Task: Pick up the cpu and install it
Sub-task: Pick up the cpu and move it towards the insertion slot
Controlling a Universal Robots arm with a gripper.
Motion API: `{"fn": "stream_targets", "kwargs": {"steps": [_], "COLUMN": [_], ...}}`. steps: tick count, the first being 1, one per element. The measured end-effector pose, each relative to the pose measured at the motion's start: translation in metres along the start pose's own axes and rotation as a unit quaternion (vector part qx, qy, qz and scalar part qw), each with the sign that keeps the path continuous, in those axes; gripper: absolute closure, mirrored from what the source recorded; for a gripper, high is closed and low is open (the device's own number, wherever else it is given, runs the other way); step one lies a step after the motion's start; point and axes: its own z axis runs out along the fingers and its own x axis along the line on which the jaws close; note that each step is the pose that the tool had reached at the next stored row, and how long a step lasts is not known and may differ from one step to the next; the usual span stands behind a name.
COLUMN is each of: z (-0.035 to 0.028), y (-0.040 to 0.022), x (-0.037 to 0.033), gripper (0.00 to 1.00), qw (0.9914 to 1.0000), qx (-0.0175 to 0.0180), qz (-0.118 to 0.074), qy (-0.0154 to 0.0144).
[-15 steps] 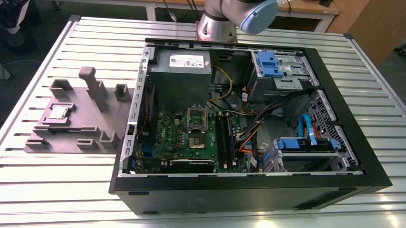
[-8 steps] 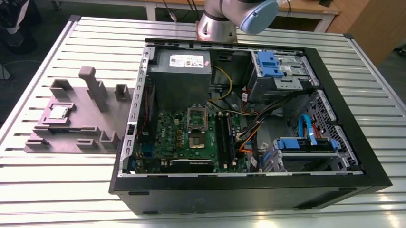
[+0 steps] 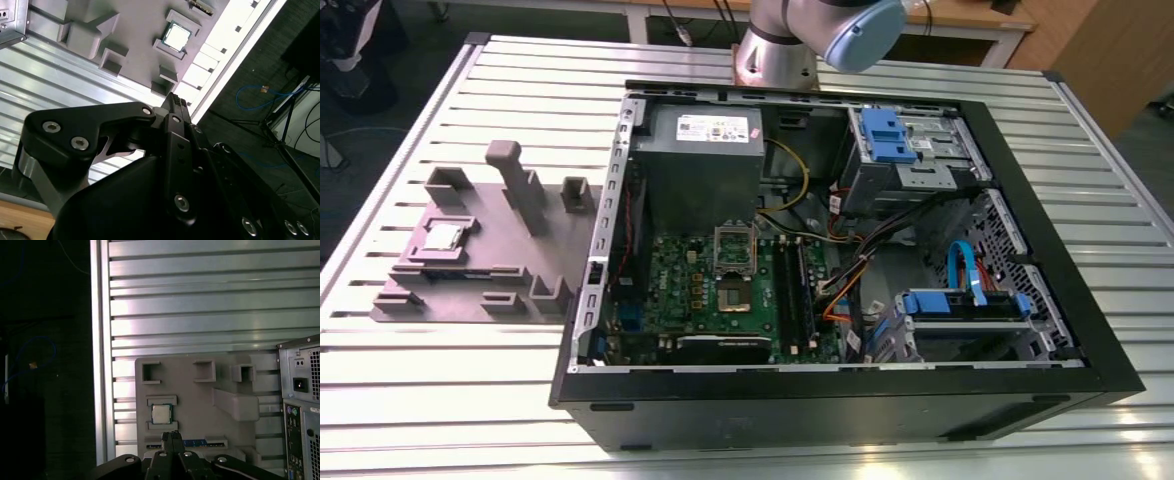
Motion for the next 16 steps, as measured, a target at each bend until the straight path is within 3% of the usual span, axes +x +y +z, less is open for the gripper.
{"fn": "stream_targets", "kwargs": {"steps": [4, 6, 7, 12, 13, 15, 16], "z": [0.0000, 0.0000, 0.0000, 0.0000, 0.0000, 0.0000, 0.0000], "y": [0.0000, 0.0000, 0.0000, 0.0000, 0.0000, 0.0000, 0.0000], "x": [0.0001, 0.0001, 0.0001, 0.0002, 0.0002, 0.0002, 0.0002], "gripper": [0.84, 0.71, 0.71, 0.47, 0.47, 0.35, 0.35], "qw": [1.00000, 1.00000, 1.00000, 1.00000, 1.00000, 1.00000, 1.00000], "qx": [0.0000, 0.0000, 0.0000, 0.0000, 0.0000, 0.0000, 0.0000], "qz": [0.000, 0.000, 0.000, 0.000, 0.000, 0.000, 0.000], "qy": [0.0000, 0.0000, 0.0000, 0.0000, 0.0000, 0.0000, 0.0000]}}
